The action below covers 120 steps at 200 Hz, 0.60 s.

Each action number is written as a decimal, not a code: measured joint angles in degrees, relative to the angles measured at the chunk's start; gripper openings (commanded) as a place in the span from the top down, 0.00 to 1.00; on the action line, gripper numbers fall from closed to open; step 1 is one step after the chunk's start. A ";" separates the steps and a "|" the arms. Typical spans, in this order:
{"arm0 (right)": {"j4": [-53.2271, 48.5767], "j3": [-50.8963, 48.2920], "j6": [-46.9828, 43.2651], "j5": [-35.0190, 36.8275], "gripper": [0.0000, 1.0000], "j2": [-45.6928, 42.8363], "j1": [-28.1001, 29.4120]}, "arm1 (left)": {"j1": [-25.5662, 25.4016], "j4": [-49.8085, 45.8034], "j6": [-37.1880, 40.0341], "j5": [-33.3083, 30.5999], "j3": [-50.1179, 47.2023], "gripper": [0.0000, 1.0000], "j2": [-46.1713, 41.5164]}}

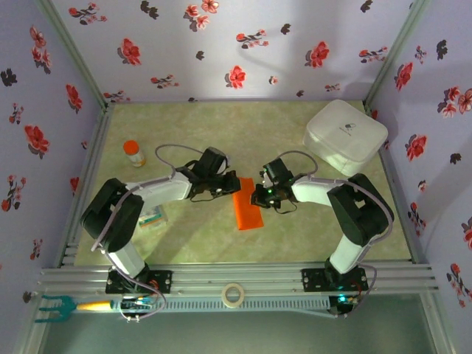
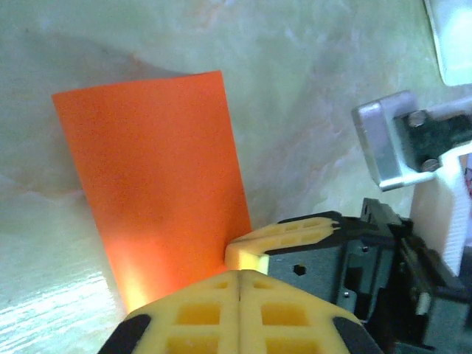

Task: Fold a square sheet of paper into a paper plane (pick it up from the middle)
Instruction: First fold the square sheet of paper in half at the center of the table.

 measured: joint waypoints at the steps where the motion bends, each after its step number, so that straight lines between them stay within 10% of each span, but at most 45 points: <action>1: 0.02 0.00 0.00 0.00 1.00 0.00 0.00 | 0.02 0.09 -0.11 0.11 -0.09 1.00 0.04; 120: 0.02 0.00 0.04 0.00 1.00 0.00 0.00 | 2.01 10.14 -2.23 6.36 -6.12 1.00 6.43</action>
